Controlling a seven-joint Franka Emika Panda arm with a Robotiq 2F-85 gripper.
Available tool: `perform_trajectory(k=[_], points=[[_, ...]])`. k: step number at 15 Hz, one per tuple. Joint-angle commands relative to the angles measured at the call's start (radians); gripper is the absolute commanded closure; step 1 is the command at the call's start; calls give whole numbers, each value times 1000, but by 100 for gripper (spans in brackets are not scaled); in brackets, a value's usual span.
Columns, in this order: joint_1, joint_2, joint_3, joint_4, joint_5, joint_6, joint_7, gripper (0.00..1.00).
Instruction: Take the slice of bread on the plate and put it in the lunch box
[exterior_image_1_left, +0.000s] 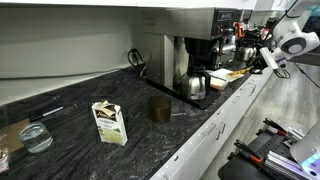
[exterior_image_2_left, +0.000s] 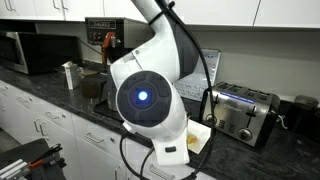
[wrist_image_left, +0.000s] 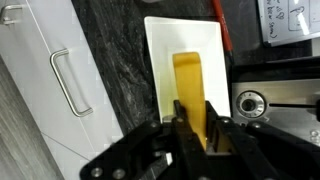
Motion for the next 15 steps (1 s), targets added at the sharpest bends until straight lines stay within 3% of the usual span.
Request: perform_trajectory(k=[1, 10, 15], points=[[-9, -131, 8, -70, -50, 37, 11, 95], [-38, -370, 13, -165, -115, -15, 25, 95], [-33, -475, 12, -212, -175, -189, 30, 95]])
